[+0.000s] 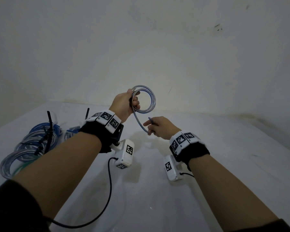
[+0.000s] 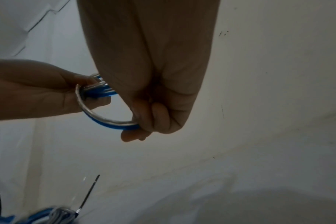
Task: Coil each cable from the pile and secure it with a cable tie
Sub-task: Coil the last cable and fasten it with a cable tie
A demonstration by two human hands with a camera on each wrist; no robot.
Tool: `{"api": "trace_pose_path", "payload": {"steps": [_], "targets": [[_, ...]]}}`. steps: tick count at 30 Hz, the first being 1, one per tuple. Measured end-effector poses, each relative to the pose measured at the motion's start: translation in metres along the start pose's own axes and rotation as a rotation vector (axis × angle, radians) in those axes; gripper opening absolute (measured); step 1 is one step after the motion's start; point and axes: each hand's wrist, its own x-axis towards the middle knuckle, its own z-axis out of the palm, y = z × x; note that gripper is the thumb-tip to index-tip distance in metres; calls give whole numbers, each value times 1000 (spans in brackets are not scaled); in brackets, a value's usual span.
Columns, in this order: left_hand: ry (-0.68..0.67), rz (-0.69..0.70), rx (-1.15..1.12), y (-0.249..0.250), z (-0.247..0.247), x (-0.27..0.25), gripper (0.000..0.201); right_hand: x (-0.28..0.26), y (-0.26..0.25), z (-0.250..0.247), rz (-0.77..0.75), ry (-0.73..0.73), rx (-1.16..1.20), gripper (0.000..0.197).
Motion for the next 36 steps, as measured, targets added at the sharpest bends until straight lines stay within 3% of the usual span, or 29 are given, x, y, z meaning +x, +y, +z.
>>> {"api": "trace_pose_path", "payload": {"steps": [7, 10, 14, 17, 20, 26, 32, 36], "targets": [[-73, -59, 235, 3, -7, -4, 21, 0, 12, -13, 14, 15, -206, 29], [-100, -73, 206, 4, -12, -5, 19, 0, 19, -19, 63, 65, -194, 28], [-132, -90, 105, 6, -16, -6, 24, 0, 28, -26, 156, 151, -66, 27], [-163, -175, 193, 2, -13, -9, 39, 6, 26, -28, 170, 282, 110, 22], [-149, -194, 363, -4, -7, -8, 54, 12, 16, -30, 131, 350, 270, 15], [-175, -161, 664, -3, 1, -9, 44, 7, -6, -30, -40, 346, 393, 18], [-257, -152, 776, -7, 2, -10, 30, 4, -11, -28, -219, 332, 311, 13], [-200, -89, 785, -10, 3, -11, 23, 2, -8, -24, -250, 296, 182, 16]]}}
